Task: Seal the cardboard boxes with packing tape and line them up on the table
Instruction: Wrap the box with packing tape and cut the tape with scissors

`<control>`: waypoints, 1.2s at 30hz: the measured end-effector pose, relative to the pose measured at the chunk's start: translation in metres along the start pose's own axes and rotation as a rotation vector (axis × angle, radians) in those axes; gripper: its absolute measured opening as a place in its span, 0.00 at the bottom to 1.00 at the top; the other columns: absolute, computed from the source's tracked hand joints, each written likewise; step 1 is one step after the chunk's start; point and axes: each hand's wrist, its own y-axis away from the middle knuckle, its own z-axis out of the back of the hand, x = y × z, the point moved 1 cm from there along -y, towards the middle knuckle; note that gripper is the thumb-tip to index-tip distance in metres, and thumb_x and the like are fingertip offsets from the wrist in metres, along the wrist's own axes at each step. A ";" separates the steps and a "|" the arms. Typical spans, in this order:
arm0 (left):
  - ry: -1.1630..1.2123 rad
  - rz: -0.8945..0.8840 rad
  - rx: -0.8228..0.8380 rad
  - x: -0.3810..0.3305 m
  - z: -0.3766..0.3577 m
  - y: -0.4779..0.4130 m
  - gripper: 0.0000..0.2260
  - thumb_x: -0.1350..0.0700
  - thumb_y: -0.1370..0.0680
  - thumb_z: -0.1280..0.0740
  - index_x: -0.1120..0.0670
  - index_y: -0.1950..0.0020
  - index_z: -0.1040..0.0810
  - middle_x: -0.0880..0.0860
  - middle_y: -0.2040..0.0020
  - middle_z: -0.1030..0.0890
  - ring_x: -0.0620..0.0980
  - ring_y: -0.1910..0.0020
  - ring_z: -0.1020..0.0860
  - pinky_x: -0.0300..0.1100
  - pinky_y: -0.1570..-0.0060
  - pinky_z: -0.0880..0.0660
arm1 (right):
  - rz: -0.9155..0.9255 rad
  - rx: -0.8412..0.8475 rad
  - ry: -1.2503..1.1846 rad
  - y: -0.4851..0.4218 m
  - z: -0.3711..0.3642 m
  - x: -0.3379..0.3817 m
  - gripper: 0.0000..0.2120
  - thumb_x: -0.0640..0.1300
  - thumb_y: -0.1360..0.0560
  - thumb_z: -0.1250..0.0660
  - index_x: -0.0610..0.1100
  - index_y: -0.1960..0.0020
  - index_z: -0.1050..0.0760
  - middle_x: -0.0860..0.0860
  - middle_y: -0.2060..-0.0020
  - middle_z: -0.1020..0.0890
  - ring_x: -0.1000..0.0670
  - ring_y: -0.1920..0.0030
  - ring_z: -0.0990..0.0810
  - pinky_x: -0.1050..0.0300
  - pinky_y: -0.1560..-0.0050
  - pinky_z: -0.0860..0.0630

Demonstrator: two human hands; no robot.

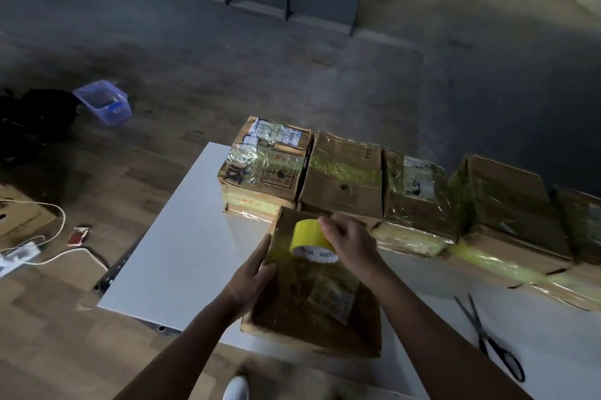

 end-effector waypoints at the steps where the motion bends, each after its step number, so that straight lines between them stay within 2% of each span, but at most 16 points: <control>1: -0.094 -0.022 -0.006 0.001 0.002 0.000 0.30 0.53 0.21 0.38 0.42 0.23 0.48 0.52 0.24 0.37 0.54 0.27 0.35 0.52 0.30 0.34 | 0.002 0.018 0.024 -0.002 -0.007 0.005 0.18 0.64 0.24 0.41 0.51 0.64 0.29 0.55 0.71 0.28 0.57 0.68 0.28 0.61 0.67 0.35; 3: -0.417 -0.118 -0.012 0.004 0.005 -0.004 0.32 0.61 0.19 0.43 0.43 0.21 0.55 0.48 0.21 0.47 0.50 0.24 0.42 0.51 0.28 0.37 | 0.009 0.031 0.066 -0.004 -0.023 0.011 0.19 0.63 0.24 0.41 0.49 0.63 0.29 0.54 0.70 0.27 0.55 0.68 0.28 0.58 0.67 0.35; 5: -0.752 -0.221 0.025 0.010 0.005 -0.009 0.36 0.62 0.21 0.44 0.44 0.22 0.61 0.45 0.21 0.59 0.49 0.22 0.51 0.51 0.26 0.41 | -0.027 0.003 0.091 -0.006 -0.035 0.013 0.17 0.60 0.22 0.40 0.51 0.65 0.30 0.54 0.71 0.27 0.55 0.68 0.27 0.57 0.67 0.35; 7: -1.008 -0.247 0.046 0.017 0.003 -0.015 0.34 0.55 0.21 0.46 0.46 0.23 0.67 0.45 0.23 0.66 0.50 0.22 0.58 0.53 0.24 0.50 | -0.073 -0.016 0.050 -0.007 -0.037 0.010 0.17 0.58 0.21 0.40 0.51 0.65 0.30 0.54 0.72 0.27 0.57 0.69 0.28 0.58 0.67 0.36; 9: -1.156 -0.247 0.030 0.020 0.001 -0.017 0.31 0.45 0.23 0.56 0.47 0.23 0.66 0.46 0.25 0.68 0.53 0.22 0.59 0.56 0.25 0.55 | -0.081 0.014 -0.067 -0.006 -0.034 0.005 0.17 0.58 0.22 0.41 0.53 0.67 0.30 0.56 0.73 0.28 0.60 0.70 0.29 0.60 0.67 0.36; 12: -1.241 -0.235 -0.025 0.027 -0.001 -0.020 0.33 0.40 0.25 0.62 0.48 0.21 0.59 0.47 0.23 0.62 0.57 0.22 0.57 0.61 0.27 0.55 | -0.098 0.060 -0.121 -0.006 -0.030 0.003 0.16 0.64 0.26 0.42 0.56 0.67 0.29 0.60 0.74 0.26 0.62 0.69 0.28 0.63 0.64 0.36; 14: -1.286 -0.265 -0.069 0.027 -0.001 -0.019 0.30 0.42 0.22 0.55 0.49 0.20 0.50 0.50 0.21 0.52 0.62 0.24 0.47 0.65 0.30 0.47 | -0.089 0.071 0.004 -0.010 -0.028 0.006 0.18 0.66 0.25 0.41 0.55 0.67 0.28 0.58 0.72 0.26 0.60 0.67 0.27 0.61 0.66 0.35; 17: -1.345 -0.279 -0.106 0.029 -0.001 -0.019 0.28 0.44 0.22 0.48 0.53 0.23 0.39 0.53 0.24 0.36 0.65 0.29 0.35 0.67 0.37 0.33 | -0.055 0.031 0.158 -0.011 -0.009 0.006 0.23 0.59 0.21 0.40 0.47 0.69 0.27 0.51 0.74 0.27 0.51 0.71 0.28 0.55 0.68 0.35; 19: -1.353 -0.265 -0.118 0.029 -0.001 -0.018 0.28 0.44 0.22 0.47 0.54 0.24 0.38 0.53 0.25 0.35 0.65 0.29 0.34 0.67 0.38 0.33 | -0.073 0.020 0.213 -0.005 0.014 -0.005 0.23 0.56 0.21 0.40 0.47 0.72 0.32 0.51 0.77 0.31 0.52 0.75 0.33 0.56 0.70 0.39; 22: -1.395 -0.280 -0.139 0.028 -0.001 -0.020 0.28 0.45 0.24 0.47 0.55 0.25 0.34 0.53 0.26 0.33 0.65 0.31 0.32 0.67 0.40 0.31 | -0.096 0.008 0.286 0.005 0.041 -0.017 0.23 0.56 0.21 0.40 0.44 0.71 0.32 0.50 0.77 0.33 0.53 0.76 0.35 0.57 0.71 0.41; 25: -1.466 -0.285 -0.137 0.025 -0.003 -0.022 0.28 0.44 0.25 0.46 0.56 0.29 0.29 0.55 0.29 0.28 0.66 0.32 0.30 0.69 0.42 0.32 | -0.109 0.011 0.397 0.007 0.040 -0.018 0.25 0.56 0.20 0.42 0.45 0.72 0.34 0.50 0.76 0.32 0.51 0.75 0.33 0.57 0.72 0.42; 28: -1.493 -0.308 -0.141 0.013 -0.017 -0.030 0.30 0.44 0.26 0.37 0.59 0.28 0.31 0.59 0.27 0.32 0.64 0.28 0.35 0.66 0.35 0.40 | -0.128 -0.015 0.434 0.010 0.034 -0.020 0.25 0.57 0.20 0.43 0.42 0.70 0.30 0.48 0.75 0.29 0.47 0.71 0.28 0.57 0.72 0.40; 30: -1.450 -0.385 -0.131 0.006 -0.037 -0.032 0.33 0.45 0.27 0.34 0.60 0.27 0.34 0.60 0.27 0.34 0.61 0.28 0.34 0.60 0.33 0.40 | -0.137 -0.029 0.407 0.011 0.034 -0.023 0.26 0.58 0.20 0.43 0.39 0.66 0.26 0.47 0.74 0.28 0.47 0.71 0.27 0.57 0.71 0.39; 32: -1.411 -0.424 -0.087 0.005 -0.054 -0.032 0.32 0.44 0.28 0.39 0.61 0.28 0.32 0.59 0.28 0.31 0.59 0.31 0.30 0.55 0.35 0.37 | -0.151 -0.007 0.281 0.014 0.035 -0.029 0.26 0.59 0.21 0.42 0.39 0.65 0.25 0.48 0.74 0.28 0.50 0.73 0.29 0.56 0.70 0.38; 34: -1.376 -0.414 -0.079 0.010 -0.061 -0.033 0.32 0.43 0.27 0.43 0.61 0.29 0.31 0.59 0.29 0.29 0.57 0.31 0.29 0.54 0.35 0.37 | -0.164 0.012 0.067 0.019 0.037 -0.036 0.23 0.58 0.21 0.40 0.44 0.68 0.26 0.50 0.74 0.28 0.54 0.72 0.30 0.57 0.67 0.36; 36: -1.392 -0.437 -0.101 0.017 -0.062 -0.035 0.32 0.42 0.26 0.43 0.61 0.28 0.31 0.59 0.29 0.30 0.57 0.29 0.32 0.55 0.29 0.39 | -0.166 -0.003 -0.160 0.026 0.038 -0.046 0.18 0.56 0.22 0.39 0.49 0.67 0.24 0.52 0.73 0.24 0.60 0.69 0.27 0.62 0.64 0.32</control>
